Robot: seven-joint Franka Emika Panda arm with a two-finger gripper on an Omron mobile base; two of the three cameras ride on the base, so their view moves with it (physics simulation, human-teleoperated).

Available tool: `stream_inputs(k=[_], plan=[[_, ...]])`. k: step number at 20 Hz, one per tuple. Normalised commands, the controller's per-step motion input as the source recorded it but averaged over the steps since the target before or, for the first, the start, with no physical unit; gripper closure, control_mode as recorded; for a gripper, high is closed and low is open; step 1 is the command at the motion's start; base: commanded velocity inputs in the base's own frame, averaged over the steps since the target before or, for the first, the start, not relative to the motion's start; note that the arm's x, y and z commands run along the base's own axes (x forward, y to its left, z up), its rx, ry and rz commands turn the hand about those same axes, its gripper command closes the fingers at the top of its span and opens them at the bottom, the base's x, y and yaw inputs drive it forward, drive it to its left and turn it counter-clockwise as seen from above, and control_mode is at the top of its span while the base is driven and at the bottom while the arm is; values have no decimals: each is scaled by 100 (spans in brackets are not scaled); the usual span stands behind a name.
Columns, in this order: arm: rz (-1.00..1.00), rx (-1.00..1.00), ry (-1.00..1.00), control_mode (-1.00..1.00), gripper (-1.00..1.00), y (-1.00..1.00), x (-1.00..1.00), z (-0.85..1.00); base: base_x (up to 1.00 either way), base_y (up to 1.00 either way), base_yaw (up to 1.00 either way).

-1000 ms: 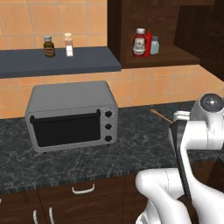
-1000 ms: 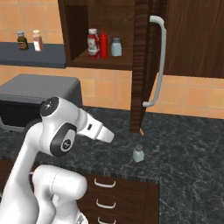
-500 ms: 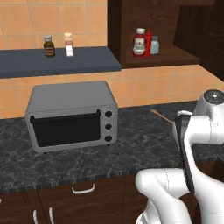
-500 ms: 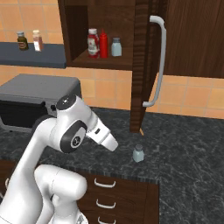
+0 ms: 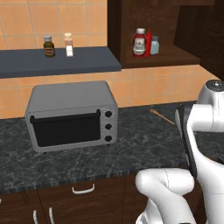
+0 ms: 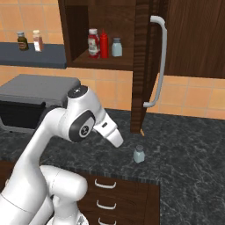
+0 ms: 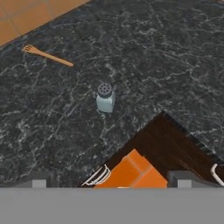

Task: Put the shaker and condiment bottle from the counter next to their counterparts in the cabinet.

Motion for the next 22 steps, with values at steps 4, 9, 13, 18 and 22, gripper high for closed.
stream_inputs(k=[4,9,13,18,22], plan=[[0,0,-20,-100,-100,0,0,-20,0,0,0],[0,0,-17,-100,-100,-1,0,-17,0,0,0],[0,0,-7,-100,-100,-9,4,-19,0,0,0],[0,0,0,-100,-100,-17,19,-19,0,0,0],[0,0,0,-100,-100,-19,22,-14,0,0,0]])
